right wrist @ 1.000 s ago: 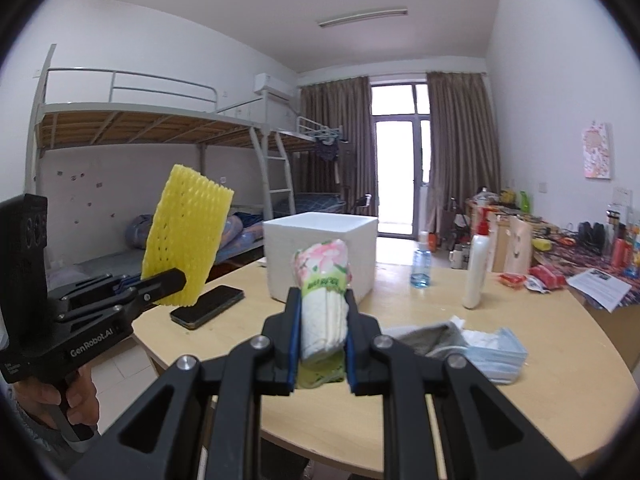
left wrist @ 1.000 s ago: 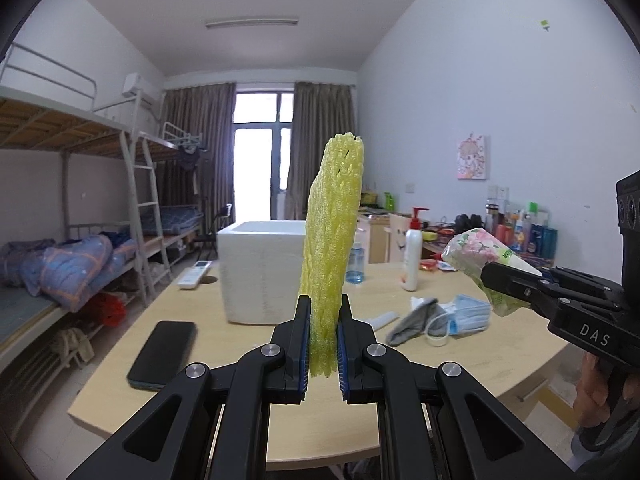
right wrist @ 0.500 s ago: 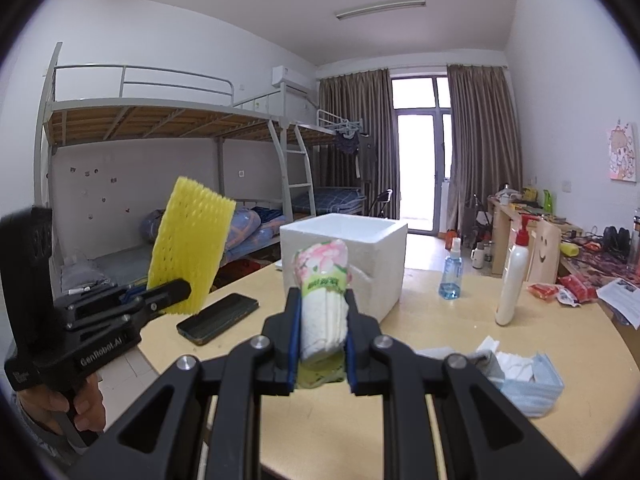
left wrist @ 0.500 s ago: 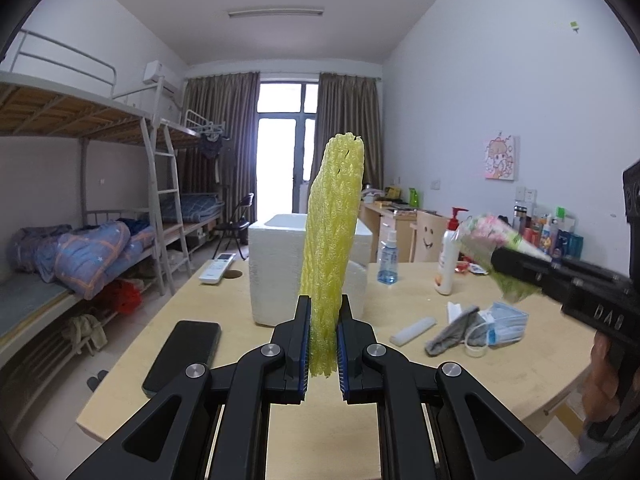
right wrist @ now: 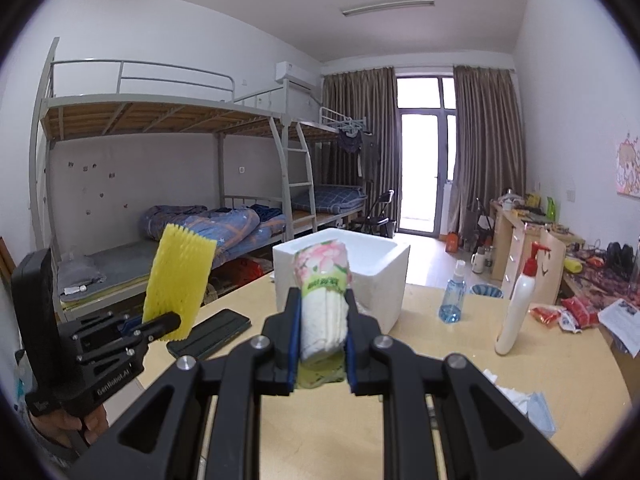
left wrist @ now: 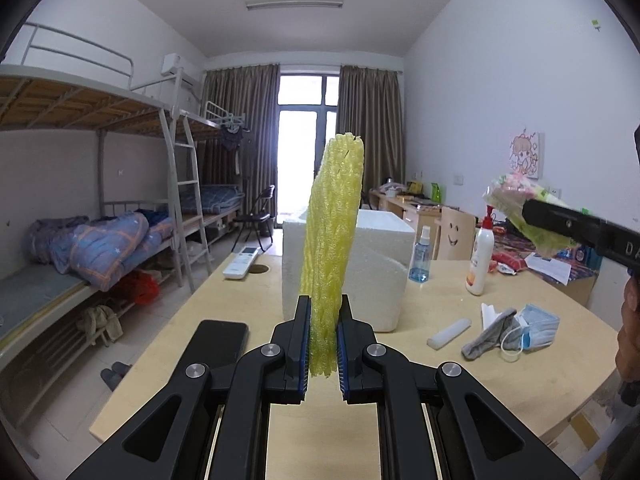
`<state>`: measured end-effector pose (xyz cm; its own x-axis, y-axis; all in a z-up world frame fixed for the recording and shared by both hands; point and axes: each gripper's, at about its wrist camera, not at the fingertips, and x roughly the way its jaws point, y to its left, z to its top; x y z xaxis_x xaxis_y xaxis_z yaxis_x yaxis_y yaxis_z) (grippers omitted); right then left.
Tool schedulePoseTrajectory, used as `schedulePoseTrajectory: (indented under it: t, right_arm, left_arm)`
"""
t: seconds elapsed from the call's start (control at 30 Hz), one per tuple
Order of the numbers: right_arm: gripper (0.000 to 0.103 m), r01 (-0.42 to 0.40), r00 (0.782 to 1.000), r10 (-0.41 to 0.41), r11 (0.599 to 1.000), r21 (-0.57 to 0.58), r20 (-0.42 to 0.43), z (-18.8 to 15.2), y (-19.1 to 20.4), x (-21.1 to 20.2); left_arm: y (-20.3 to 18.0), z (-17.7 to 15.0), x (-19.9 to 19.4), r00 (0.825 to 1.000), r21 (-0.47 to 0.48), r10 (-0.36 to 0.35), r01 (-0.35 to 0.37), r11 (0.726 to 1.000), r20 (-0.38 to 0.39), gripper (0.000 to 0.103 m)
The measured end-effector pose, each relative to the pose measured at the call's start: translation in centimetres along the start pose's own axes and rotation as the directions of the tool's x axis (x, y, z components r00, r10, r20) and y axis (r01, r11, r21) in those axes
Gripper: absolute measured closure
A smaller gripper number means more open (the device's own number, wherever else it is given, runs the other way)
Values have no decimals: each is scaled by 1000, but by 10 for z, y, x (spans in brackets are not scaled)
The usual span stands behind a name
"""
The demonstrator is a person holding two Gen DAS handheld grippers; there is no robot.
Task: Organize soft objects
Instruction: 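Carry the net sleeve and tissue roll with both tools over the white foam box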
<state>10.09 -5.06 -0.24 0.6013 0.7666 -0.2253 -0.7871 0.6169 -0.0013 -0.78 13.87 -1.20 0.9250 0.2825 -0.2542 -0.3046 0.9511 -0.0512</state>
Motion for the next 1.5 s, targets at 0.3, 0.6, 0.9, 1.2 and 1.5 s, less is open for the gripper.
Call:
schedulePoseTrajectory:
  t: [0.3, 0.6, 0.9, 1.2, 1.5]
  right_arm:
    - [81, 7, 1000, -7, 1000, -1, -5, 5, -1, 21]
    - [81, 13, 1000, -12, 999, 34, -13, 17, -8, 50]
    - [81, 20, 999, -19, 999, 37, -26, 37, -5, 75]
    - [81, 46, 998, -45, 998, 34, -32, 55, -6, 104]
    - [81, 52, 997, -50, 998, 26, -57, 61, -16, 139]
  left_arm:
    - [4, 25, 16, 999, 2, -38, 38, 999, 20, 91]
    - [6, 54, 45, 997, 27, -70, 70, 997, 18, 91]
    - [10, 73, 71, 997, 52, -79, 78, 996, 10, 91]
    - [13, 98, 102, 997, 79, -73, 72, 994, 9, 91]
    - [8, 110, 145, 996, 82, -88, 90, 992, -30, 91]
